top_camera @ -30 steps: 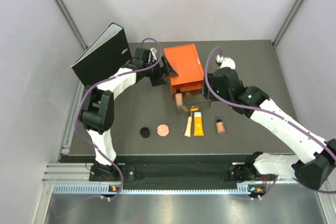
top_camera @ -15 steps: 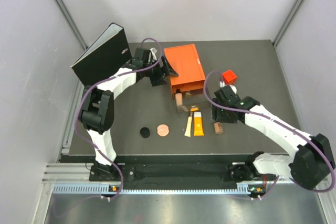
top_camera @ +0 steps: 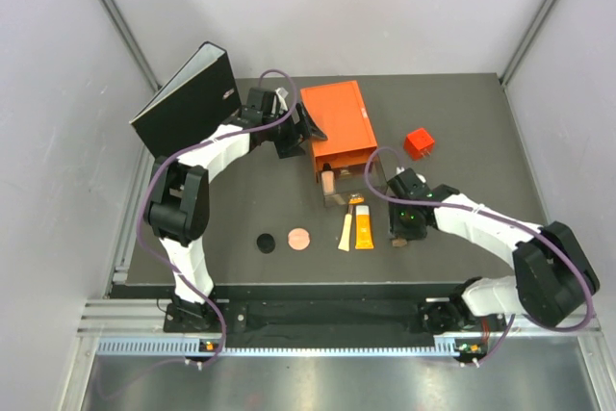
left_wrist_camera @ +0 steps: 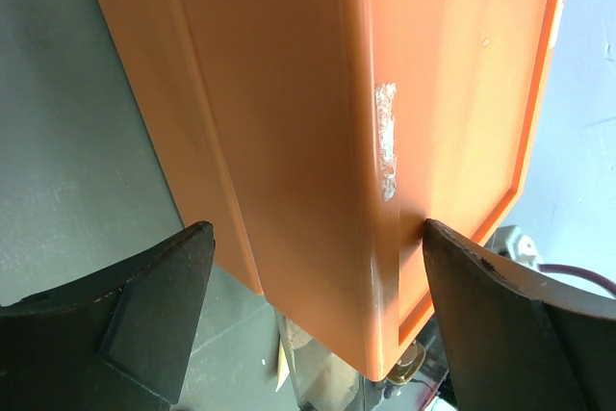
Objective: Organize the makeup
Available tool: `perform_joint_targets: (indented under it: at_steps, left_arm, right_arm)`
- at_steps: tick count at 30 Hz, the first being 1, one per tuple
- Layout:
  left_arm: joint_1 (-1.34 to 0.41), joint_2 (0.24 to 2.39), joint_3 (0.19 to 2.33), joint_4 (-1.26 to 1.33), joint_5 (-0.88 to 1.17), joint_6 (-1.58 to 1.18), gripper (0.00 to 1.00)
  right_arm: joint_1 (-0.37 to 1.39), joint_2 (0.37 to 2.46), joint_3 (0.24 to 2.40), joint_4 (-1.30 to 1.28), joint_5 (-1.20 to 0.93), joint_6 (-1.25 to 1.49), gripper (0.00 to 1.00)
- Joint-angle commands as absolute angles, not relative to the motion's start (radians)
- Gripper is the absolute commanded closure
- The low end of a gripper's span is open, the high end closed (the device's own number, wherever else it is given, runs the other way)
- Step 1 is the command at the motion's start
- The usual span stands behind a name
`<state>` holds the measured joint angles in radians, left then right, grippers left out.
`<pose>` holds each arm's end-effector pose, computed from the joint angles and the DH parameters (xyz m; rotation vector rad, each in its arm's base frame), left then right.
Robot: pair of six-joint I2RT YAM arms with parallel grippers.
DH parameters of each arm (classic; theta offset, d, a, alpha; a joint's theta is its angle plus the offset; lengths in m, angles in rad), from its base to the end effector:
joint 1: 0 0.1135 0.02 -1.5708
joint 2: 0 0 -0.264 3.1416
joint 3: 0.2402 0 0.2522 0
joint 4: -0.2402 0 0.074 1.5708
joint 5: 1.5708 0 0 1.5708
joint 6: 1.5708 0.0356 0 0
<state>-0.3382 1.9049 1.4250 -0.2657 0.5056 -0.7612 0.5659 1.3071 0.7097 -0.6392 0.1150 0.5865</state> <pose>0.3988 -0.1585 0.2317 -0.2449 2.4680 -1.1064 0.1907 0.1163 0.1769 0.0560 2.7965 0.1220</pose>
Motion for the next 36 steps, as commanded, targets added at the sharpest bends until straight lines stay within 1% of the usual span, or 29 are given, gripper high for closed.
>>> perform_joint_targets:
  at_steps: [1,2,3,6,14,20,24,30,36]
  left_arm:
    - [-0.339,1.93,1.391,-0.38,0.448,-0.716,0.08]
    - [-0.339,1.93,1.391,-0.377,0.448,-0.718,0.08]
    - [-0.339,1.93,1.394,-0.376,0.449,-0.718,0.08]
    - [-0.339,1.933,1.399,-0.379,0.448,-0.716,0.08]
    - [-0.339,1.942,1.405,-0.377,0.448,-0.716,0.08]
    - [-0.339,1.951,1.411,-0.387,0.449,-0.707,0.08]
    - [-0.339,1.954,1.419,-0.393,0.449,-0.701,0.08]
    - [-0.339,1.96,1.431,-0.402,0.454,-0.698,0.07]
    - [-0.339,1.965,1.43,-0.405,0.451,-0.696,0.07]
  right_arm:
    - [0.551,1.347,0.68,-0.542,0.101,0.583,0.68]
    - [0.552,1.35,0.677,-0.537,0.101,0.583,0.76]
    - [0.552,1.348,0.675,-0.535,0.1,0.583,0.86]
    - [0.552,1.312,0.678,-0.557,0.109,0.584,1.0]
    - [0.513,1.148,0.712,-0.652,0.176,0.62,1.0]
    - [0.503,1.086,0.834,-0.733,0.31,0.598,1.0]
    - [0.505,1.08,0.957,-0.742,0.337,0.56,1.0]
    - [0.511,1.131,1.13,-0.756,0.339,0.502,1.0]
    - [0.543,1.192,1.219,-0.723,0.278,0.485,1.0]
